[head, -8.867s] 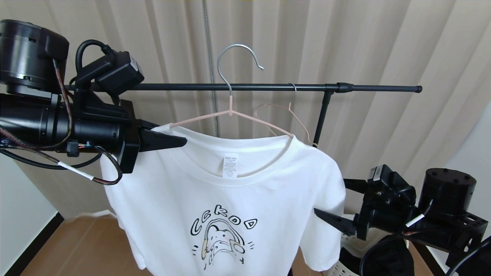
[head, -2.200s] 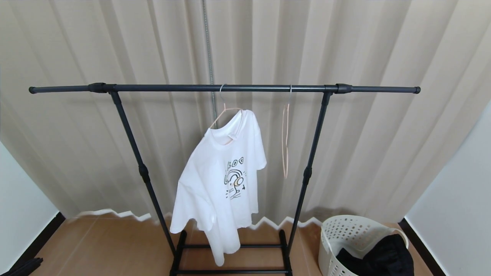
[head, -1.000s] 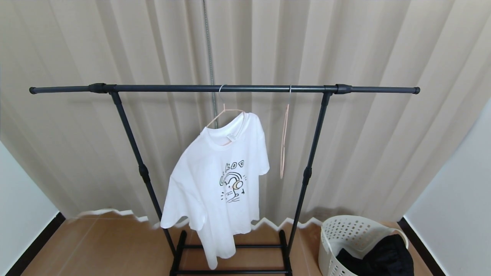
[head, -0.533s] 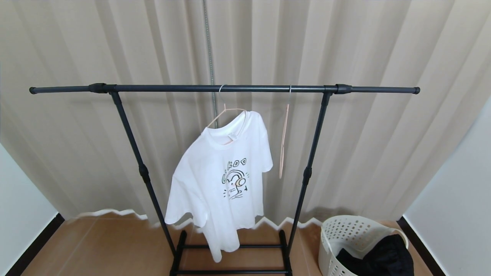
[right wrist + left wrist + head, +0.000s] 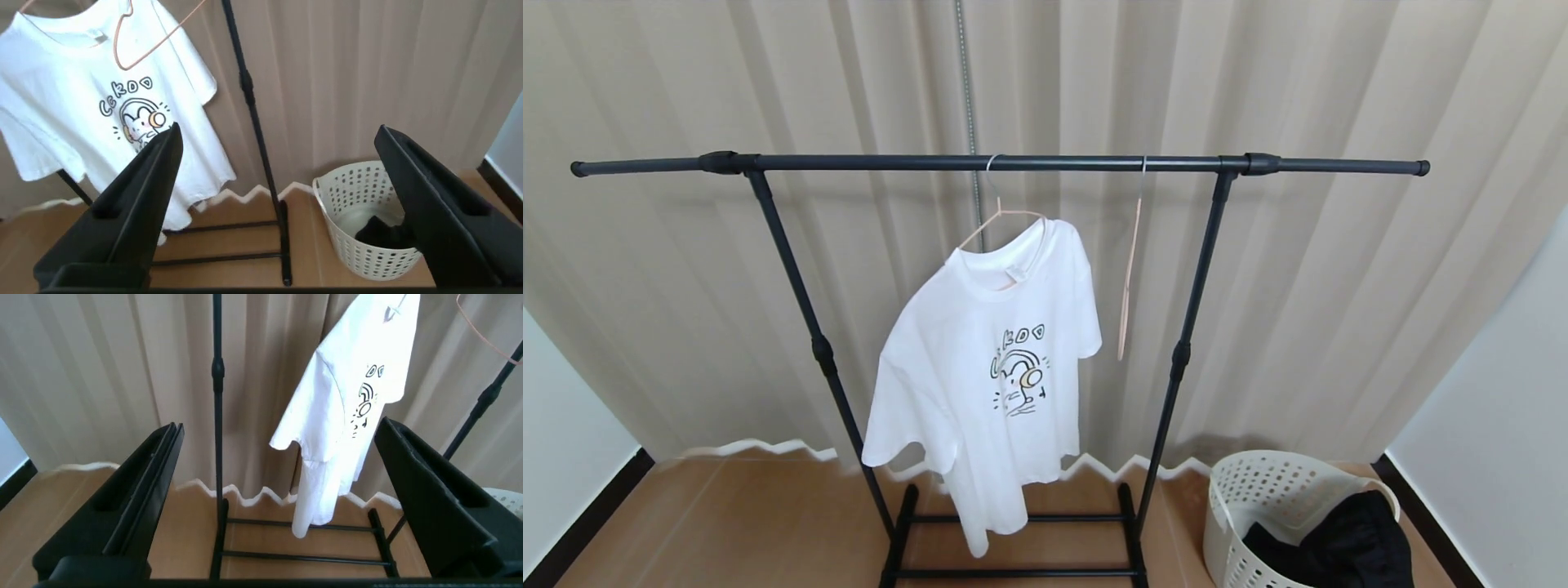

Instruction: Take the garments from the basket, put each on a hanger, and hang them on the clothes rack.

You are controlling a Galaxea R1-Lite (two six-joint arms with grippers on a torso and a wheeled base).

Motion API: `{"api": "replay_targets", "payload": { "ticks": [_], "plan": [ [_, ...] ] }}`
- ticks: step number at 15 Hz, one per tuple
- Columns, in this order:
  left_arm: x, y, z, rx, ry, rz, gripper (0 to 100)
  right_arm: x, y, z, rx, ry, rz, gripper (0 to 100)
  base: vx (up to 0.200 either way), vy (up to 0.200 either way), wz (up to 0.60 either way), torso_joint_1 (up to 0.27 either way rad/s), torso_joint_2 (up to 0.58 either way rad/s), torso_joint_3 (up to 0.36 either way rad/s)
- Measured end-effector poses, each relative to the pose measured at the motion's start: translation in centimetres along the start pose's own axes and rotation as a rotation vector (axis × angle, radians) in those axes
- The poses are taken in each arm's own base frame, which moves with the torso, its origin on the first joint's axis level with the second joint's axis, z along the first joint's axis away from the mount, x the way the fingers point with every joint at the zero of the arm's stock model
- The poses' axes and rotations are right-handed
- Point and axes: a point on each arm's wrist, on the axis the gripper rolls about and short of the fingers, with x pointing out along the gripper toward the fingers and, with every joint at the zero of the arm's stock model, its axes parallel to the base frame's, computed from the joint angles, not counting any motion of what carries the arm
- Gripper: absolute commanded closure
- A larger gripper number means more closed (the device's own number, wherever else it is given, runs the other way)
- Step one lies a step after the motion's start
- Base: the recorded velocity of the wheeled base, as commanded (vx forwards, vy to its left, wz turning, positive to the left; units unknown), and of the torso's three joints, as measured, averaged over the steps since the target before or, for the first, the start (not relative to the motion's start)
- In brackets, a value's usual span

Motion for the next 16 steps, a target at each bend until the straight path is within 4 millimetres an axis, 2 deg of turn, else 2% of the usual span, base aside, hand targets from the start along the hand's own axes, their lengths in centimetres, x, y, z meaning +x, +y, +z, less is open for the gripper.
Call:
{"api": "replay_targets", "payload": {
  "ticks": [2, 6, 16],
  "plan": [
    [0.0, 0.0, 0.0, 0.0, 0.0, 0.0, 0, 0.0, 0.0, 0.0, -0.042, 0.0, 0.0, 0, 0.0, 0.0, 0.0, -0.156, 0.4, 0.244],
    [0.0, 0.0, 0.0, 0.0, 0.0, 0.001, 0, 0.0, 0.01, 0.09, -0.291, -0.009, -0.003, 0, 0.0, 0.0, 0.0, -0.201, 0.52, 0.317],
    [0.0, 0.0, 0.01, 0.0, -0.001, 0.001, 0, 0.14, -0.1, -0.4, -0.289, 0.009, -0.005, 0, 0.0, 0.0, 0.0, -0.17, 0.52, 0.35]
  ]
}}
